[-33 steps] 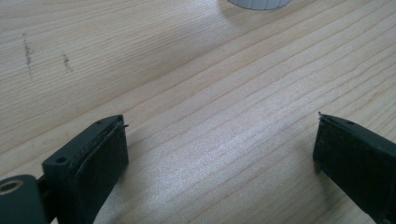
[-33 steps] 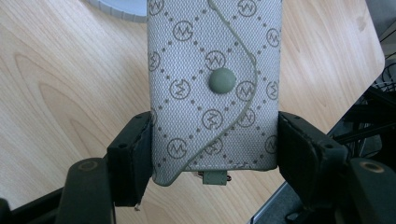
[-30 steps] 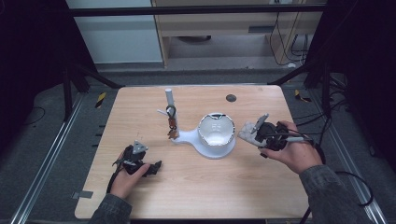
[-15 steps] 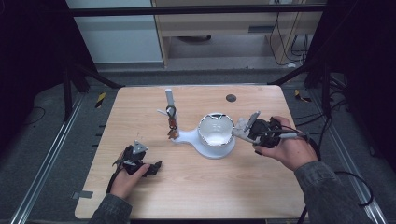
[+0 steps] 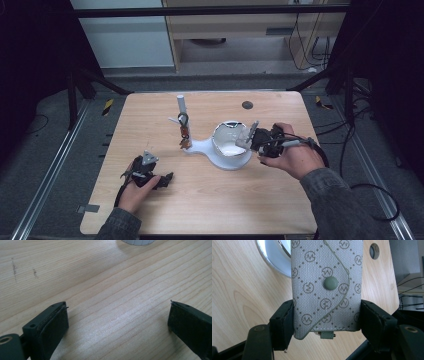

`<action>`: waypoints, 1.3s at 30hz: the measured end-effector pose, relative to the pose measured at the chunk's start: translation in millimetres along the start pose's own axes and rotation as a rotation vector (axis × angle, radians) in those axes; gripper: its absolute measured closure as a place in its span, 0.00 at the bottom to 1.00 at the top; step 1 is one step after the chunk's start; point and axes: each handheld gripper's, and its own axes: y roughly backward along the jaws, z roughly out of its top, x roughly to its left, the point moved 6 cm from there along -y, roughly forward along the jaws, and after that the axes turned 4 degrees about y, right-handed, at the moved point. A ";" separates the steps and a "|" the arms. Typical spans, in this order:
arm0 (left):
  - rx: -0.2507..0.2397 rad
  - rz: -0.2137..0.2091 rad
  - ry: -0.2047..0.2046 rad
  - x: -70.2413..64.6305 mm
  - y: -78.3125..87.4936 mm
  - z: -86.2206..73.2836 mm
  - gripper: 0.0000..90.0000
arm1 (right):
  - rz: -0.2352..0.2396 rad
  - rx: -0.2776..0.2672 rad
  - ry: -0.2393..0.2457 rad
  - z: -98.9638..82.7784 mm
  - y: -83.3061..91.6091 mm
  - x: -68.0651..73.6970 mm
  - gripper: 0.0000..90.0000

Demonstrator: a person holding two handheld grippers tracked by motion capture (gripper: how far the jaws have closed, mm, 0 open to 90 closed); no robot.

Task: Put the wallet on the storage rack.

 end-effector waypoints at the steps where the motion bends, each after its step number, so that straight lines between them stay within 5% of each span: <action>1: 0.000 0.000 0.000 0.0 0.0 0.0 0.03 | -0.002 -0.001 0.009 2.6 -1.5 0.3 0.35; 11: 0.001 -0.001 -0.005 -0.2 0.0 0.2 0.03 | -0.014 0.019 0.068 21.3 -16.0 6.4 0.35; 39: 0.006 -0.006 -0.012 -1.1 -0.2 0.4 0.03 | -0.022 0.051 0.131 42.4 -32.0 14.3 0.35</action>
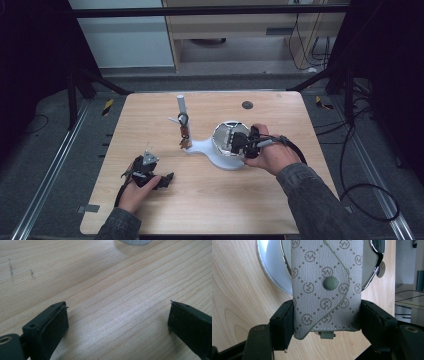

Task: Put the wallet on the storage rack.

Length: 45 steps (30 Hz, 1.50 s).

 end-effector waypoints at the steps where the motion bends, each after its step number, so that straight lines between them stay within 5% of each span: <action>1: 0.000 0.000 0.000 0.0 0.0 0.0 0.03 | 0.001 0.001 -0.001 0.5 -0.7 -0.3 0.35; 45: 0.002 -0.006 -0.006 -2.4 -0.9 0.9 0.03 | 0.065 0.045 -0.025 17.0 -26.1 -7.0 0.35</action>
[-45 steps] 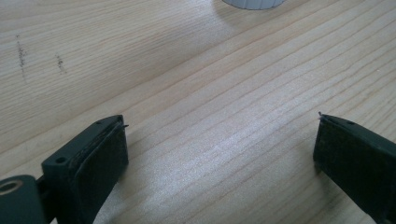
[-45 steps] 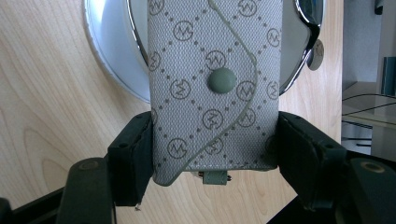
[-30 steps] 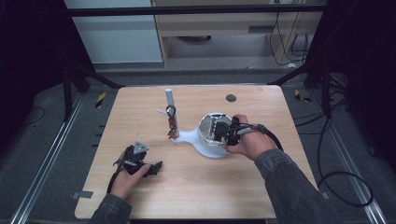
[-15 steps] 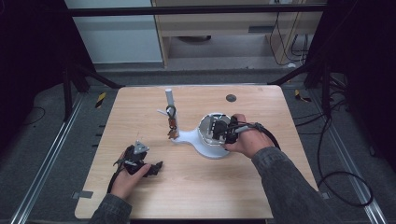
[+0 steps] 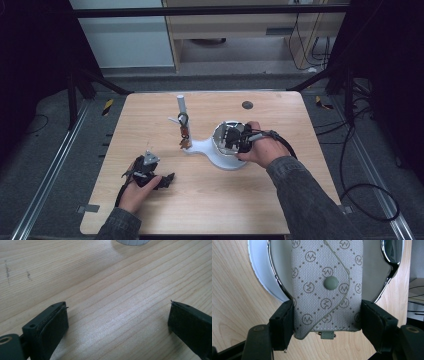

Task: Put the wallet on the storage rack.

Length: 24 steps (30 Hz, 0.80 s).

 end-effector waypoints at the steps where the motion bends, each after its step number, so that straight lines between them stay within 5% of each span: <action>1: 0.000 0.000 0.000 -0.1 0.0 0.0 0.03 | 0.001 0.000 0.003 0.5 -0.2 -0.4 0.35; 24: -0.001 -0.004 -0.001 -0.4 -0.3 0.3 0.03 | 0.023 0.007 -0.016 8.2 -5.4 -0.8 0.34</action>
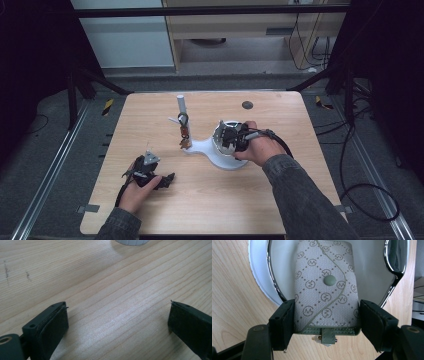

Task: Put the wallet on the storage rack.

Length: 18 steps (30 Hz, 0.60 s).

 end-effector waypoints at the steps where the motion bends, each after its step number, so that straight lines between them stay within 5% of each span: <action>1: 0.000 0.000 0.000 0.0 0.0 0.0 0.03 | 0.001 -0.002 -0.001 0.2 -0.3 0.1 0.34; 18: 0.001 -0.001 0.000 -0.4 -0.1 0.1 0.03 | 0.020 -0.010 -0.027 0.7 -2.4 -1.2 0.33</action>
